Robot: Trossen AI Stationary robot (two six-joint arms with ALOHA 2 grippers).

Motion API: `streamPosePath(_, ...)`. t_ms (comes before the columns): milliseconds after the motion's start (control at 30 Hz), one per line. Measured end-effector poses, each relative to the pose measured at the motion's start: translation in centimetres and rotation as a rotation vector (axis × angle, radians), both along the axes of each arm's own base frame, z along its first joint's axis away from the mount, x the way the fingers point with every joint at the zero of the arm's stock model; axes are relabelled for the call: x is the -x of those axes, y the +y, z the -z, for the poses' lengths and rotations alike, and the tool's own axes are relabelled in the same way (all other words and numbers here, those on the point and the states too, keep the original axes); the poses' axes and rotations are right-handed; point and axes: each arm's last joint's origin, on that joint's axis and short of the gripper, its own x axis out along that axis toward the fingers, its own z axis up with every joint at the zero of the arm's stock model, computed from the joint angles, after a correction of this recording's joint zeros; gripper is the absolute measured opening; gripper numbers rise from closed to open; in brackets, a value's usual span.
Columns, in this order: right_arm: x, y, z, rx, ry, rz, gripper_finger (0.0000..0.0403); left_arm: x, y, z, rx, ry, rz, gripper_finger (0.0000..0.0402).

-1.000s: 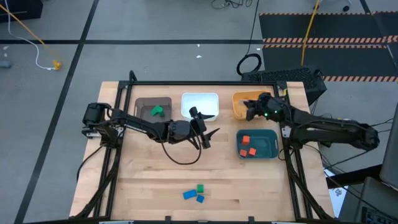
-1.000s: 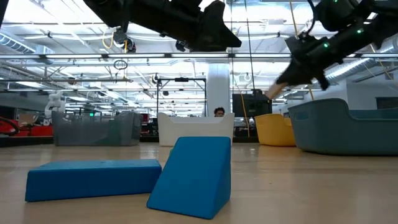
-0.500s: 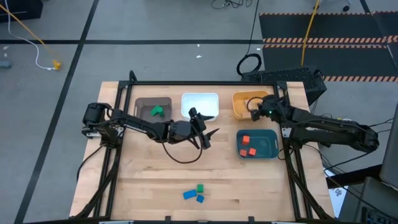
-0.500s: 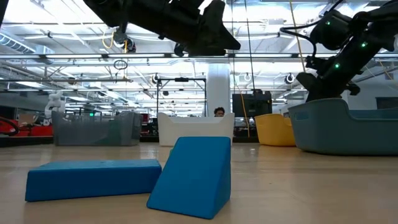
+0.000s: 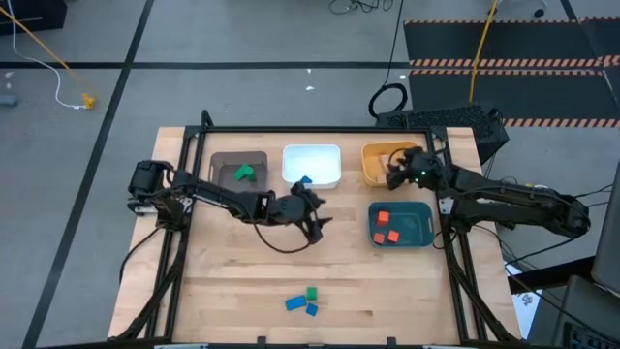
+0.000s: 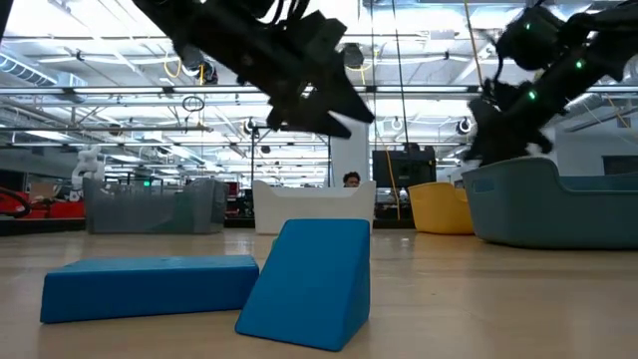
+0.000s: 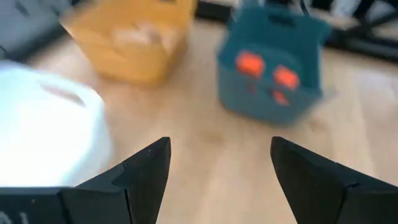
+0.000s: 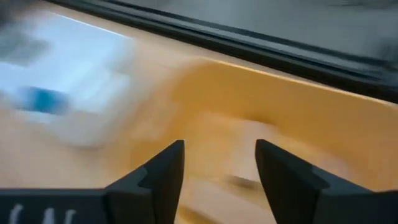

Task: Sort & place blocks by color
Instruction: Put the left blue block into the white bin

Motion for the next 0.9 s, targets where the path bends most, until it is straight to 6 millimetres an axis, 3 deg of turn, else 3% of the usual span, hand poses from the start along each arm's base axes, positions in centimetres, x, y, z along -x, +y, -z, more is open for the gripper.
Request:
streamPosePath(200, -2.3, 0.6, -3.0, -0.061, -0.436, -0.361, 0.0217, 1.0, -1.7, 1.4, 0.18, 0.164, 0.105, 0.0274)
streamPosePath(300, -3.0, 1.5, -4.1, -0.069, -0.564, -0.466, 0.0222, 1.6, -3.0, 2.0, 0.288, 0.244, 0.155, 0.0273)
streamPosePath(467, -4.2, 3.3, -4.4, -0.091, -0.615, -0.577, 0.0223, 2.7, -6.0, 2.4, 0.455, 0.349, 0.298, 0.0273)
streamPosePath(633, -5.8, 5.9, -3.8, -0.147, -0.623, -0.704, 0.0224, 3.9, -10.0, 2.3, 0.481, 0.377, 0.379, 0.0273)
streamPosePath(900, -7.7, 9.0, -3.0, -0.145, -0.655, -0.795, 0.0224, 6.2, -14.8, 2.4, 0.472, 0.335, 0.234, 0.0273)
